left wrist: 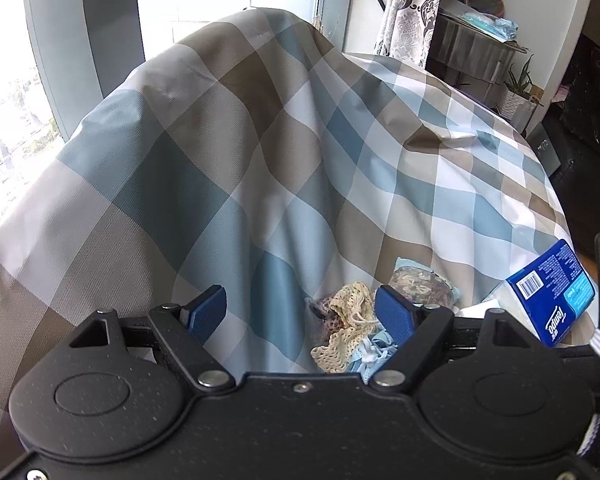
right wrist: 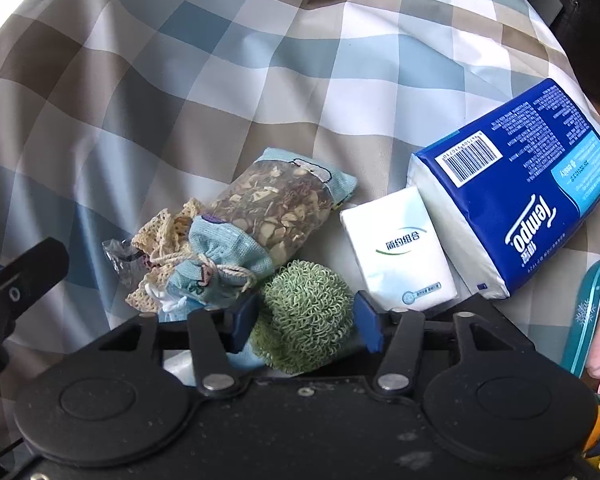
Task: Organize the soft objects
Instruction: 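Lower the right gripper onto the green knitted scrubber ball and close it, then grasp the light blue face mask with the left gripper while the right holds the scrubber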
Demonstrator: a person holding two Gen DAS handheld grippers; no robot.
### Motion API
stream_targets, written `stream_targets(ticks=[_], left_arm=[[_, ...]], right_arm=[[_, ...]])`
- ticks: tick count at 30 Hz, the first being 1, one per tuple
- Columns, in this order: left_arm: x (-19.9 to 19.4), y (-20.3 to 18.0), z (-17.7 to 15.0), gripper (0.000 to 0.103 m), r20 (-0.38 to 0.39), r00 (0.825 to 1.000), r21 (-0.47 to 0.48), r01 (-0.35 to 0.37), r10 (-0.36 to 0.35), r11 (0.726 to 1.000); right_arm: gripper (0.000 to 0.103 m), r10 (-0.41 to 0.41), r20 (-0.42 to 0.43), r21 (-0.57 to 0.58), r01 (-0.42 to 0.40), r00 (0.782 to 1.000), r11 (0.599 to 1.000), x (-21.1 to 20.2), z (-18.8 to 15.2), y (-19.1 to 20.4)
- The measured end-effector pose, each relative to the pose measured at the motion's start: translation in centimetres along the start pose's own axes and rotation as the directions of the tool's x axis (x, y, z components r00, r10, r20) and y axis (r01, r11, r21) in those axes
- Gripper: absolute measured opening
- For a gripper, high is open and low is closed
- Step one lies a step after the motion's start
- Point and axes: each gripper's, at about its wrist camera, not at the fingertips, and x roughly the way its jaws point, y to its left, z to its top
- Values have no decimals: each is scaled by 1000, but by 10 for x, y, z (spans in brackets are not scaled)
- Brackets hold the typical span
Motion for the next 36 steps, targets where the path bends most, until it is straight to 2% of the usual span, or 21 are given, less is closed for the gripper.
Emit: stream_targets(ticks=[6, 10, 21, 30, 36], left_arm=[[0, 0, 1, 78, 1, 1000, 7, 0, 0, 1000], [2, 0, 1, 78, -5, 1000, 3, 2, -2, 1000], [14, -4, 2, 78, -49, 999, 17, 12, -11, 1000], [29, -27, -11, 78, -160, 986, 139, 78, -56, 987], [38, -39, -20, 78, -205, 977, 191, 91, -51, 977]], right_arm=[[60, 13, 0, 24, -13, 1000, 1000, 11, -4, -5], [53, 16, 3, -1, -16, 1000, 1000, 6, -4, -4], [53, 36, 130, 13, -38, 991, 999, -60, -11, -19], [53, -17, 220, 92, -3, 975, 996, -109, -37, -44], [53, -92, 253, 129, 61, 963, 990, -128, -55, -47]])
